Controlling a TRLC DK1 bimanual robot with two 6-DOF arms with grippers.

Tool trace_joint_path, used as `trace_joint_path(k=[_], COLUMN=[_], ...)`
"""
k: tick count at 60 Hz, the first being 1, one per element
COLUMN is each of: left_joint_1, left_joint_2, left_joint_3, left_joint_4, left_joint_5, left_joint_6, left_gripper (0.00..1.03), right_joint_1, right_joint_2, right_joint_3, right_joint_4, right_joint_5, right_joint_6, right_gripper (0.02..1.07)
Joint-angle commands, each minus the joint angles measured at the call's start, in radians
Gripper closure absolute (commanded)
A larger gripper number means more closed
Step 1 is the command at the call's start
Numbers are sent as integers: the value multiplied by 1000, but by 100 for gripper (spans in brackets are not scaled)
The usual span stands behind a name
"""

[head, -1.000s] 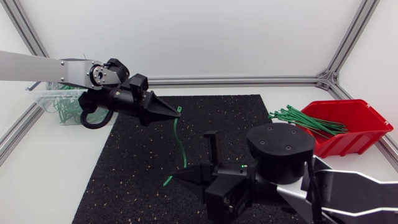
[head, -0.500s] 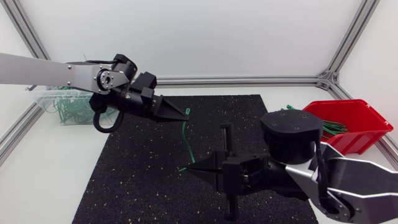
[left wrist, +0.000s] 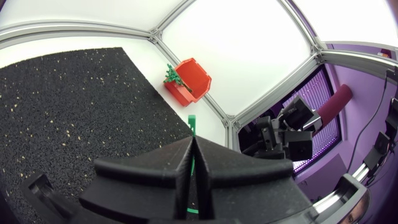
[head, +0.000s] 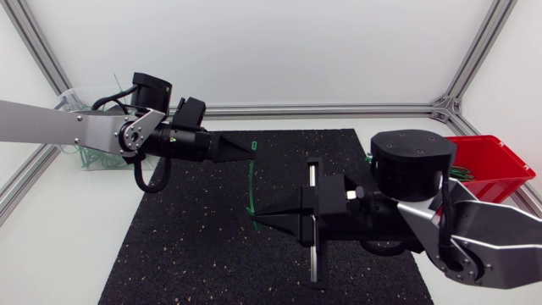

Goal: Take a green cable tie from the red box, thread the tail through the head to close it, then place it in the transparent bin on the left.

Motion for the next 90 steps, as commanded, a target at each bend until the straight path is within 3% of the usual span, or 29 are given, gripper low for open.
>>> trace_joint_path(k=[1, 13, 35, 41, 51, 62, 90], left_joint_1=[-25, -75, -44, -42, -65, -76, -110], left_joint_2=[-34, -98, -155, -175, -255, -309, -413], left_joint_3=[-40, -61, -135, -161, -227, -242, -274], left_joint_4=[39, 45, 71, 172, 452, 453, 461], left_joint_5=[-2, -2, 13, 13, 13, 10, -61], left_joint_6=[-88, -106, -179, -284, -548, -571, -573], left_gripper=[100, 100, 100, 100, 100, 100, 100], right_joint_1=[-12, -54, -60, -67, -109, -109, -95], right_joint_2=[2, -18, -10, -4, -10, -32, 27], right_joint_3=[43, 134, 235, 272, 345, 439, 637], right_joint_4=[-49, -218, -390, -474, -626, -781, -1108], right_joint_5=[-32, -192, -316, -383, -518, -587, -647], right_joint_6=[105, 332, 574, 625, 707, 737, 734], right_gripper=[101, 101, 101, 101, 101, 101, 101])
